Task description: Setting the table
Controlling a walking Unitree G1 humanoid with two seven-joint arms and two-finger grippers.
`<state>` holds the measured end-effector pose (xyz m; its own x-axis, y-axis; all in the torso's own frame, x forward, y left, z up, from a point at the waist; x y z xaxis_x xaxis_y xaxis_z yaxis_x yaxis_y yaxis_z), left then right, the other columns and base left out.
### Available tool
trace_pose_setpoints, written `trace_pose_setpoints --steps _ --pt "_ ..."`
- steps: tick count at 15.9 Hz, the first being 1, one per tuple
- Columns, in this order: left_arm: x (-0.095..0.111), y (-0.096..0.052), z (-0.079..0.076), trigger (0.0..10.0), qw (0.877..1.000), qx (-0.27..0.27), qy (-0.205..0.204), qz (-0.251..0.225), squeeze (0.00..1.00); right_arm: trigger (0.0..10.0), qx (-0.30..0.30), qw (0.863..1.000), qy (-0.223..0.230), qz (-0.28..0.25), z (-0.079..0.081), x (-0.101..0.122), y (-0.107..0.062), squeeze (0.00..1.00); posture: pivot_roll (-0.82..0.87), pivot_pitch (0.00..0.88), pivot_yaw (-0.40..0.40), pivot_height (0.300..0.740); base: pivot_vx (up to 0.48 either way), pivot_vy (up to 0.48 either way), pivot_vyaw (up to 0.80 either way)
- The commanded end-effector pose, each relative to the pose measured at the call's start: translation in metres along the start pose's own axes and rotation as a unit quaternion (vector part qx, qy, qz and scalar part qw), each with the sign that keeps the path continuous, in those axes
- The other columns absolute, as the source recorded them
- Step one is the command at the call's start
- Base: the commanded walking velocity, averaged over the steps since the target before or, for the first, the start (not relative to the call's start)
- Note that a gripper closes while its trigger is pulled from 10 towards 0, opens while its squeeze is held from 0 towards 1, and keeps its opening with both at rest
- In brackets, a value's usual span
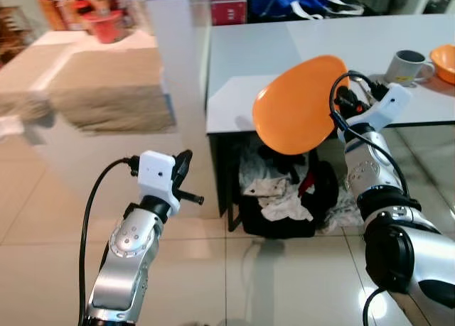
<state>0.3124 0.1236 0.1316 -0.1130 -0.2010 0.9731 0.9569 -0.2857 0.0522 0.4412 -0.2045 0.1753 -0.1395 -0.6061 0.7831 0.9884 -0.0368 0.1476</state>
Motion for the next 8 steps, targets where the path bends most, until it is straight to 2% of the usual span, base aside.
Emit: trace_pose_setpoints --steps 1,7,8 --pt "0.0044 0.0015 0.0011 10.0 1.000 -0.002 0.011 -0.003 0.00 0.0 0.016 1.000 0.002 -0.021 0.0125 0.0106 0.0062 0.00 -0.02 0.000 0.086 0.740 0.454 0.000 0.00" --pt "0.0053 0.0051 -0.0054 10.0 1.000 -0.013 0.013 -0.003 0.00 0.0 0.024 1.000 -0.014 -0.014 0.0164 0.0061 0.0068 0.00 -0.03 0.000 0.079 0.740 0.480 0.000 0.00" --pt "0.0044 0.0052 -0.0041 10.0 1.000 -0.008 0.009 -0.001 0.00 0.0 0.025 1.000 -0.015 -0.013 0.0164 0.0056 0.0067 0.00 -0.03 0.000 0.080 0.740 0.000 0.000 0.00"
Point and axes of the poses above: a point about 5 cm out from each wrist's last joint towards the gripper, its own y axis pointing out of the wrist towards the gripper, its own x axis along the axis of the wrist's last joint, z = x × y, the point moved 5 cm from there along y, pointing out of the wrist towards the gripper, and after that the axes turned 9 degrees about y, right-handed, at the moved point
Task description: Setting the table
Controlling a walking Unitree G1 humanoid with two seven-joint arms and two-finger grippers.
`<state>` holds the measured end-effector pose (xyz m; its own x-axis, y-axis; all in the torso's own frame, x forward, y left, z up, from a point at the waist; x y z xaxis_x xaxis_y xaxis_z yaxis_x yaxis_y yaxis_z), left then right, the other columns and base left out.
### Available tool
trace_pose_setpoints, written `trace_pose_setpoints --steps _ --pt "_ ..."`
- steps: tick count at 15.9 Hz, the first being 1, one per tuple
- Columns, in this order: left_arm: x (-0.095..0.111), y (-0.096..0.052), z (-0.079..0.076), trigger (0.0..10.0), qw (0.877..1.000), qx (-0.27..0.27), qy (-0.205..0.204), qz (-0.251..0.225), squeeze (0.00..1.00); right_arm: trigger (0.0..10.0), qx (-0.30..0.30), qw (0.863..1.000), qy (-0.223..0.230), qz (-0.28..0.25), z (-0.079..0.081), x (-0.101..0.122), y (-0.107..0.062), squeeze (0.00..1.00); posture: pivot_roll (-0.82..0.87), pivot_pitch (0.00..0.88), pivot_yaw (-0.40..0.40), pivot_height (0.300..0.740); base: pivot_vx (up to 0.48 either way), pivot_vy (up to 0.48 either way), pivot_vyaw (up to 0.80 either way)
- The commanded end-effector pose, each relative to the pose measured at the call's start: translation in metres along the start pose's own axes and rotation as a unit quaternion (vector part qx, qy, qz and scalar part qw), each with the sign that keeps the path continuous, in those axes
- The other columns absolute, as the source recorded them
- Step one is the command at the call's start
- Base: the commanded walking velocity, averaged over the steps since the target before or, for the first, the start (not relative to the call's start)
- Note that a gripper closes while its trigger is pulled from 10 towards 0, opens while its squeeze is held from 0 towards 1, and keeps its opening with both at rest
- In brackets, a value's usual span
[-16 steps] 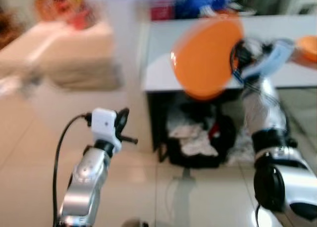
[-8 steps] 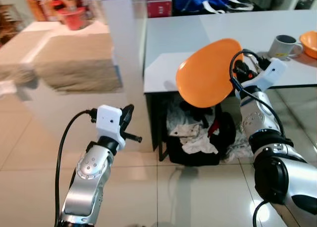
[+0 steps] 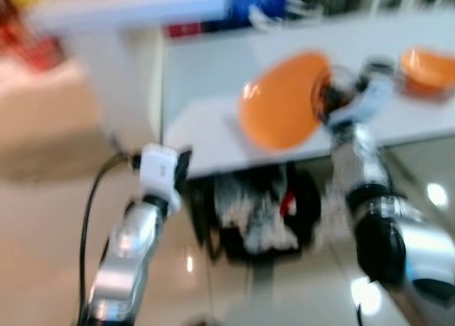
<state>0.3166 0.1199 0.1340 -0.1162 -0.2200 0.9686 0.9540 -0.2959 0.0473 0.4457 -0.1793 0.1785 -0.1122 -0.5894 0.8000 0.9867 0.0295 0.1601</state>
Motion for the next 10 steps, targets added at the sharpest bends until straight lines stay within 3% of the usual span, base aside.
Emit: trace_pose_setpoints --steps 1,10 --pt "0.002 -0.001 -0.001 10.0 1.000 0.001 -0.002 -0.002 0.00 0.0 -0.001 1.000 -0.007 -0.027 -0.003 0.018 0.002 0.00 -0.03 0.000 0.079 0.740 0.000 0.000 0.00" --pt "0.006 -0.006 0.003 10.0 1.000 0.005 0.000 -0.004 0.00 0.0 0.063 0.998 0.001 0.006 0.041 0.012 0.018 0.00 0.03 0.000 0.068 0.740 0.000 0.000 0.00"
Point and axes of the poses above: a point about 5 cm out from each wrist's last joint towards the gripper, its own y axis pointing out of the wrist towards the gripper, its own x axis along the axis of the wrist's last joint, z = x × y, the point moved 5 cm from there along y, pointing out of the wrist towards the gripper, and after that the axes turned 9 degrees about y, right-handed, at the moved point
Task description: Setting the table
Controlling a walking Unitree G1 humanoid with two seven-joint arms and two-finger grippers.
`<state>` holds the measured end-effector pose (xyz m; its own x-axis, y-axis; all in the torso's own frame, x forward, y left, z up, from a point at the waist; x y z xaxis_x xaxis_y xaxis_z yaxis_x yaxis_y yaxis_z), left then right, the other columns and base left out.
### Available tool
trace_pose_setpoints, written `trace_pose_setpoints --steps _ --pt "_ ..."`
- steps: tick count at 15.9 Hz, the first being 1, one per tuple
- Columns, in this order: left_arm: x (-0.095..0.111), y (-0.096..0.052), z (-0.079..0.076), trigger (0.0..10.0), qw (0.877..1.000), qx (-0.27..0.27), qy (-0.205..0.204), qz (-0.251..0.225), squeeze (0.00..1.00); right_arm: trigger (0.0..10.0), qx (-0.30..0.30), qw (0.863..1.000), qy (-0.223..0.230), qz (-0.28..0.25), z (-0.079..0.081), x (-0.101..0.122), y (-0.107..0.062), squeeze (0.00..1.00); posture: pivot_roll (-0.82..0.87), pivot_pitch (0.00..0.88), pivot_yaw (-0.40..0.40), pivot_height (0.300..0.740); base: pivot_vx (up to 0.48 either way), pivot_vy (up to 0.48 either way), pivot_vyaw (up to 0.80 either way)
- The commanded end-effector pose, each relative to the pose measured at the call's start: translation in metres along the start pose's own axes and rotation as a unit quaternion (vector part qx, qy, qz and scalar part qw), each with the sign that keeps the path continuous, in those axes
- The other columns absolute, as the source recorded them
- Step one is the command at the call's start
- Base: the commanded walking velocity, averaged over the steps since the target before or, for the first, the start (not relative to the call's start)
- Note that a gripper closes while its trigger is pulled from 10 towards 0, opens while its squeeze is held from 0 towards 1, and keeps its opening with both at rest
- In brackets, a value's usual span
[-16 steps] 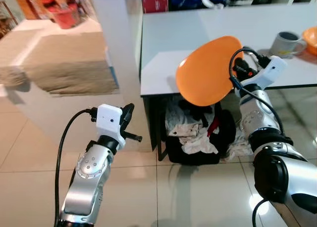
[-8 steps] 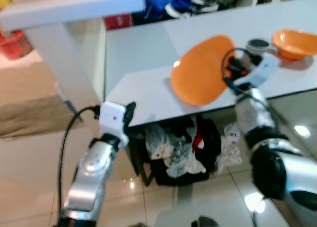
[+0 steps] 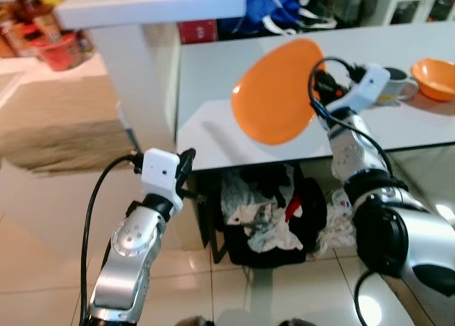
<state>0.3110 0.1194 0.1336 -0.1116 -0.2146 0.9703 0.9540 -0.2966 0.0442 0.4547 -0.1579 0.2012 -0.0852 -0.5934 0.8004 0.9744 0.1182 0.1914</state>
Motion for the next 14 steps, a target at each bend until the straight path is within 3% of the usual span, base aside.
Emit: trace_pose_setpoints --steps 1,5,9,14 --pt "0.007 -0.002 0.005 10.0 1.000 0.006 0.003 -0.007 0.00 0.0 0.013 1.000 -0.004 -0.003 0.010 0.006 0.006 0.00 0.03 0.000 0.065 0.740 0.000 0.000 0.00" --pt "0.019 -0.013 -0.001 10.0 1.000 -0.012 0.010 -0.013 0.00 0.0 -0.054 0.998 -0.016 0.017 -0.012 -0.004 0.000 0.00 0.11 0.000 0.066 0.740 0.000 0.000 0.00" --pt "0.034 -0.018 0.003 10.0 1.000 -0.013 0.018 -0.020 0.00 0.0 -0.093 0.995 -0.027 0.035 -0.026 -0.014 -0.006 0.00 0.15 0.000 0.059 0.740 0.000 0.000 0.00" --pt "0.036 -0.011 -0.005 10.0 0.999 -0.027 0.004 -0.022 0.00 0.0 -0.095 0.994 -0.039 0.034 -0.027 -0.013 -0.007 0.00 0.10 0.000 0.060 0.740 0.131 0.000 0.00"
Point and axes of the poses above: a point about 5 cm out from each wrist's last joint towards the gripper, its own y axis pointing out of the wrist towards the gripper, its own x axis along the axis of the wrist's last joint, z = x × y, the point moved 5 cm from there along y, pointing out of the wrist towards the gripper, and after that the axes turned 9 degrees about y, right-handed, at the moved point
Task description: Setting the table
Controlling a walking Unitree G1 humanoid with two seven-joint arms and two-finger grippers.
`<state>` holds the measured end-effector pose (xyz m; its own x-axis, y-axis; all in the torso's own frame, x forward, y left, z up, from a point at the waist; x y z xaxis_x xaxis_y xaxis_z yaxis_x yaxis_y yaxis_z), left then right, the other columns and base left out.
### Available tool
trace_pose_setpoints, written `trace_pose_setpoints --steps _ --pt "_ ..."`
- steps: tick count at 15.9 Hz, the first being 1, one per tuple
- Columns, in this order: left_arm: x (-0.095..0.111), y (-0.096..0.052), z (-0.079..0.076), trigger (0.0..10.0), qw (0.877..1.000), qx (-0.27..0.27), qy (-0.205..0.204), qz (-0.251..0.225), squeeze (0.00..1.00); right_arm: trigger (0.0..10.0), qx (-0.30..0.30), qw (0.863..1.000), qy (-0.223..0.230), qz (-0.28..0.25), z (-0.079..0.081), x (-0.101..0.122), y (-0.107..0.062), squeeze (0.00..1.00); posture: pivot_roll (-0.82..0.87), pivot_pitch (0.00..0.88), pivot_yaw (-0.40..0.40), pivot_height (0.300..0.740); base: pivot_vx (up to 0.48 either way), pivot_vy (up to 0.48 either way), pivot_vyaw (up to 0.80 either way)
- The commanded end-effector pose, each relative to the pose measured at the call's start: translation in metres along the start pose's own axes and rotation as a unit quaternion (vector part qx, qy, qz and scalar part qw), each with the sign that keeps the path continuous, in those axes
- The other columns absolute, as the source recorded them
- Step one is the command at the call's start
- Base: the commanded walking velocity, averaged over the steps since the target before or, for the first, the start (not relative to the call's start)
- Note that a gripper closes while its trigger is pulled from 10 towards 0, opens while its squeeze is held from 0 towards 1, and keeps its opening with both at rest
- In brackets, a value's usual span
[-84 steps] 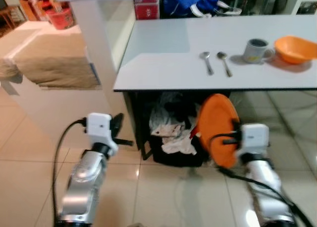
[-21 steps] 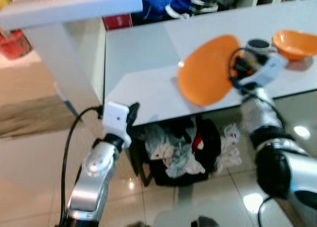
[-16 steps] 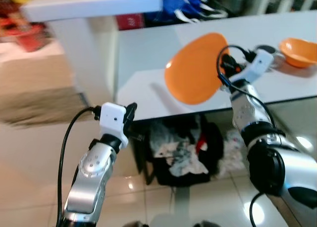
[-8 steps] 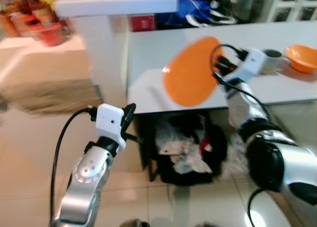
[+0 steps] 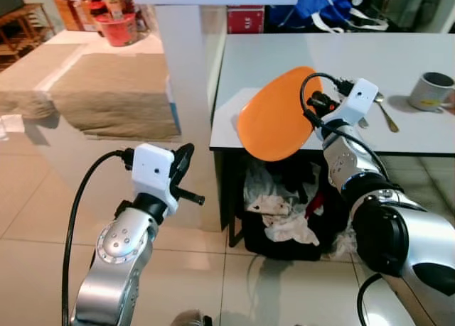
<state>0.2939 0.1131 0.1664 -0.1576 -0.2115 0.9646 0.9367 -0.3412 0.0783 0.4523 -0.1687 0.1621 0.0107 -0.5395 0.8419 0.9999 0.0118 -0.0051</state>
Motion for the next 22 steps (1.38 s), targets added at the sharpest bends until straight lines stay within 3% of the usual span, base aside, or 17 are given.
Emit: trace_pose_setpoints --steps 1,5,8,12,17,22 --pt "0.001 0.004 -0.005 10.0 1.000 -0.015 -0.001 0.000 0.00 0.0 0.004 1.000 -0.014 -0.019 0.003 0.012 0.002 0.00 0.09 0.000 0.060 0.740 0.480 0.000 0.00" --pt "0.002 -0.002 -0.018 10.0 0.997 -0.078 -0.005 0.000 0.00 0.0 -0.001 0.999 -0.038 -0.024 -0.002 0.015 0.001 0.00 0.09 0.000 0.058 0.740 0.480 0.000 0.00" --pt "-0.006 -0.011 -0.007 10.0 0.996 -0.092 0.009 0.021 0.00 0.0 -0.006 0.999 -0.047 -0.021 -0.002 0.015 0.002 0.00 0.10 0.000 0.060 0.740 0.480 0.000 0.00" --pt "-0.003 -0.011 -0.010 10.0 0.995 -0.094 0.005 0.016 0.00 0.0 -0.005 0.999 -0.045 -0.018 0.002 0.012 0.002 0.00 0.12 0.000 0.056 0.740 0.480 0.000 0.00" --pt "-0.001 -0.013 -0.010 10.0 0.995 -0.094 -0.003 0.013 0.00 0.0 -0.032 0.998 -0.056 -0.005 -0.008 0.006 0.000 0.00 0.12 0.000 0.056 0.740 0.000 0.000 0.00" --pt "0.005 -0.016 -0.012 10.0 0.995 -0.098 -0.005 0.010 0.00 0.0 -0.066 0.998 -0.002 0.010 -0.020 -0.005 -0.003 0.00 0.14 0.008 0.067 0.740 0.000 0.000 0.00"
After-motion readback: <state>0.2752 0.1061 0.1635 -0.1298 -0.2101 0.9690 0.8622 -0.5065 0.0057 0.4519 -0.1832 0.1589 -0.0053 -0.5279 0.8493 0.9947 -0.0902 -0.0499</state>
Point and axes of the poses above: a point about 5 cm out from each wrist's last joint towards the gripper, its own y axis pointing out of the wrist towards the gripper, its own x axis along the axis of the wrist's last joint, z = x × y, the point moved 5 cm from there along y, pointing out of the wrist towards the gripper, and after that the axes turned 9 degrees about y, right-handed, at the moved point
